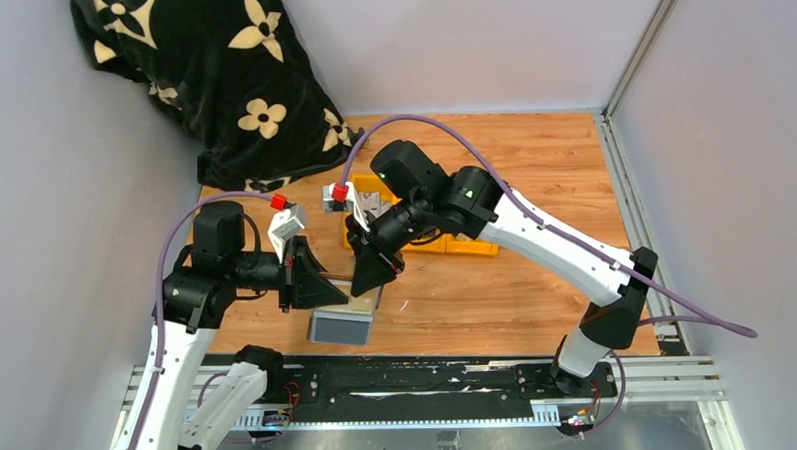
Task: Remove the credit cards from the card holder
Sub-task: Remove the credit card from the card holder.
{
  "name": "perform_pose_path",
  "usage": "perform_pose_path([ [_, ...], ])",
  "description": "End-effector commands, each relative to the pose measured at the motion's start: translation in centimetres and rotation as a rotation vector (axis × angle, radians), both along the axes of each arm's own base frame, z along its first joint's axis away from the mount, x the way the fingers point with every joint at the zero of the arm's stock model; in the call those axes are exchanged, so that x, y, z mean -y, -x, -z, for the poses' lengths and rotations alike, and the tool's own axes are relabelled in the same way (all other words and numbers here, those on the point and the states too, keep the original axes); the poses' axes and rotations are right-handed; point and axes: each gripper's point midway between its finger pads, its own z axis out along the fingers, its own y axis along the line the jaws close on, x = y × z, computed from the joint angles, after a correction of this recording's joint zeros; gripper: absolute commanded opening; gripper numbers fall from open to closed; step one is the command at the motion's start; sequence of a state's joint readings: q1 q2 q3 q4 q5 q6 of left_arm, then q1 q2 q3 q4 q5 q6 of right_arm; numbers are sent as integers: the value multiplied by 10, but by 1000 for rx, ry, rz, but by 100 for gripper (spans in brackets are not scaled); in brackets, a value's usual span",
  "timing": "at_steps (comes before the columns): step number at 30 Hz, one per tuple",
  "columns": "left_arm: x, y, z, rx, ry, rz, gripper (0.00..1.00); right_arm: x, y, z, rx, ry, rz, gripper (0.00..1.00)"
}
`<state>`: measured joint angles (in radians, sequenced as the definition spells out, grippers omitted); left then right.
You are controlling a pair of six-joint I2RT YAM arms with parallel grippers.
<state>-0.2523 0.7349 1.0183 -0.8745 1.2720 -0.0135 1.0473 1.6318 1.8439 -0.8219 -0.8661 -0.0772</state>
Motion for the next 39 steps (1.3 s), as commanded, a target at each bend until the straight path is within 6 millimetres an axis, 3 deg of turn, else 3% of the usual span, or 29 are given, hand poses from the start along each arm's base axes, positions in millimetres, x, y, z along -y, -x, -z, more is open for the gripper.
perform_pose_path([
  [1, 0, 6, -10, 22, 16, 21, 0, -3, -2, -27, 27, -112, 8, 34],
  [2, 0, 5, -15, 38, 16, 17, 0, 1, -5, -28, 8, -138, 32, 39],
  [3, 0, 5, -21, 56, 20, 15, 0, 2, -8, -45, -6, -210, 62, 42],
  [5, 0, 4, -34, 86, 27, 12, 0, 8, -18, -40, -89, -303, 134, 49],
  [9, 1, 0, -54, 116, 35, 4, 0, 26, -21, -63, -152, -624, 246, 59],
  [14, 0, 1, -66, 137, 38, -16, 0, 43, -17, -77, -254, -805, 306, 55],
  [22, -1, -2, -61, 116, 20, -57, 0, 46, -9, -81, -432, -934, 217, 47],
  [26, -2, -6, -58, 105, 13, -87, 0, 40, 1, -74, -438, -935, 172, 60],
  [31, 0, -10, -64, 93, 37, -105, 0, 26, 10, -56, -374, -863, 186, 61],
  [33, 1, -10, -67, 97, 49, -112, 0, 23, 8, -50, -360, -831, 220, 54],
  [39, 3, -14, -75, 88, 101, -150, 0, 10, -8, -29, -344, -705, 333, 9],
])
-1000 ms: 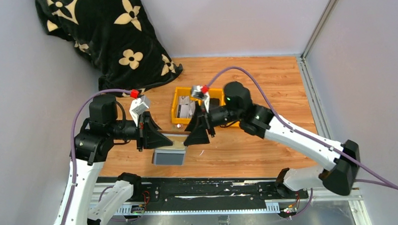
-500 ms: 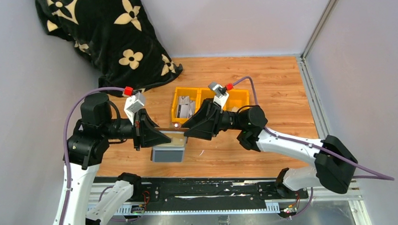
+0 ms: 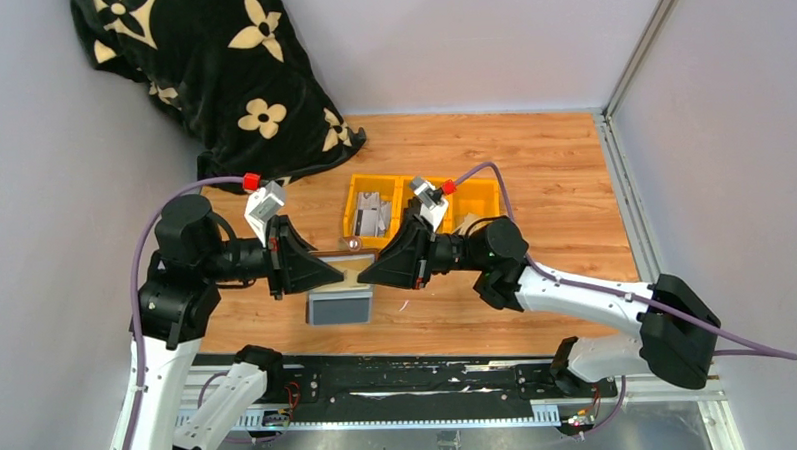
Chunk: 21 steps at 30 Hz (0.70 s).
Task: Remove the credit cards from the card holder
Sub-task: Remove the credit card from the card holder.
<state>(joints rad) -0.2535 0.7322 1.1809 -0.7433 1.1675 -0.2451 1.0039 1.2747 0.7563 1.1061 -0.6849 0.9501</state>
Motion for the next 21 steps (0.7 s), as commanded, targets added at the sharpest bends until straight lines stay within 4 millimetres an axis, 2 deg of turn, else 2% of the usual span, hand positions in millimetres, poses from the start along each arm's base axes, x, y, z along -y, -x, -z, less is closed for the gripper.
perform_pose_path([
  [1, 2, -4, -13, 19, 53, -34, 0, -5, -6, 7, 14, 70, 63, 2],
  [2, 1, -4, -9, 9, 45, -46, 6, -4, -6, 4, 21, 80, 67, 0],
  [4, 0, -2, -3, 1, 25, -42, 30, -2, -4, 3, 54, 149, 64, 0],
  [6, -2, 3, 6, 3, -1, -22, 48, 1, -5, 11, 109, 293, 68, 0],
  [8, -2, 11, 11, 10, -11, 17, 57, 7, -4, 22, 168, 444, 51, 0],
  [9, -3, 15, 15, 4, -15, 40, 60, 10, -4, 18, 226, 492, 45, 0],
  [12, -2, 26, 22, -29, -7, 108, 62, 19, -1, 44, 253, 696, -38, 0],
  [15, -1, 29, 27, -56, 1, 141, 58, 29, -2, 62, 267, 859, -85, 0],
  [21, 0, 28, 42, -131, -9, 150, 47, 30, -4, 61, 341, 983, -138, 0],
])
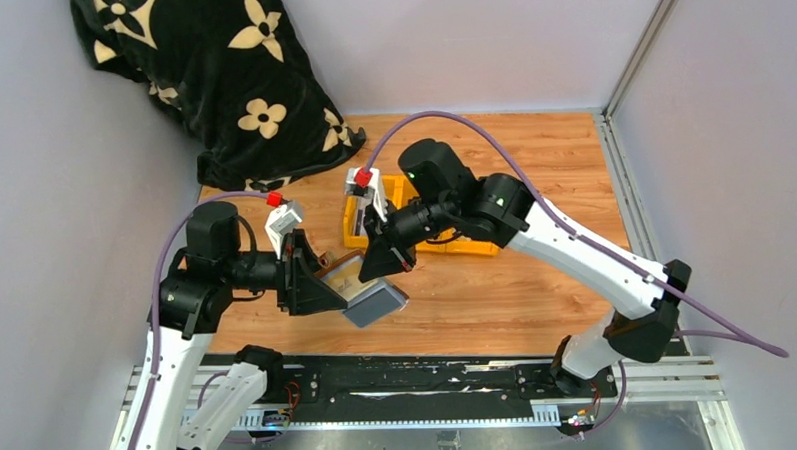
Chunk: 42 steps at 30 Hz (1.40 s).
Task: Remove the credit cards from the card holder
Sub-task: Remove the credit card from the card holder.
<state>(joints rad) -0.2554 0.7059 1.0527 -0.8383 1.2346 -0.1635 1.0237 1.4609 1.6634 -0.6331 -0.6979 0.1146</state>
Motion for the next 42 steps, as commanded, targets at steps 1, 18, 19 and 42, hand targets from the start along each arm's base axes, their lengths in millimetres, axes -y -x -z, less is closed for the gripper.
perform_pose_path([
  [1, 1, 15, 0, -13, 25, 71, 46, 29, 13, 32, 22, 243, -76, 0],
  [18, 0, 18, 19, 8, 16, 80, 0, -5, 18, 14, 103, 231, -151, 13],
  [19, -1, 17, 14, 24, 18, 79, 0, -5, 18, 16, 99, 218, -146, 28],
  [42, 0, 19, -10, 7, 34, 79, 52, 26, 25, 4, -48, -158, -55, 0],
])
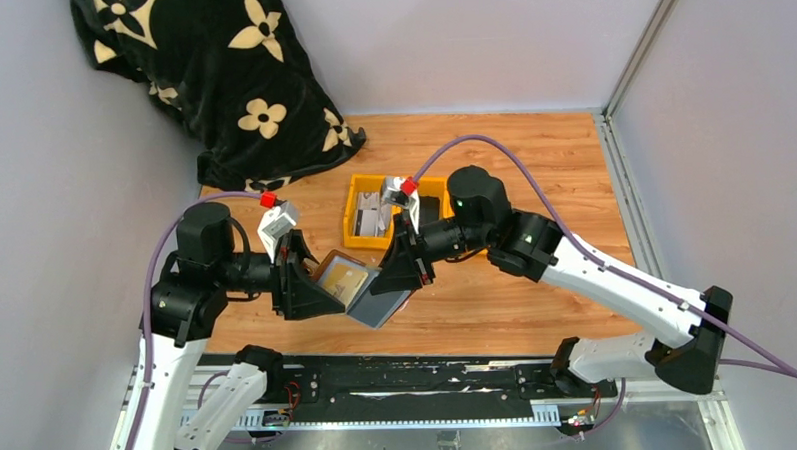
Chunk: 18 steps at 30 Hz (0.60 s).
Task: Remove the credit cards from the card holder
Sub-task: Remove the credit card from the card holder.
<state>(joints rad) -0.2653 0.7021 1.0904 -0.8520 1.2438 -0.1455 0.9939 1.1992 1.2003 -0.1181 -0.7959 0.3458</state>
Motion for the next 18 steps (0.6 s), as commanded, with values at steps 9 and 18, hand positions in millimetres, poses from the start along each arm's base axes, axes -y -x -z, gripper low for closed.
perform_pose_path([
  [9, 1, 22, 3, -65, 53, 134, 37, 14, -4, 28, 111, 306, -105, 0],
  [18, 2, 5, 31, -78, -4, 57, 32, 5, 6, 14, 133, 293, -164, 0],
])
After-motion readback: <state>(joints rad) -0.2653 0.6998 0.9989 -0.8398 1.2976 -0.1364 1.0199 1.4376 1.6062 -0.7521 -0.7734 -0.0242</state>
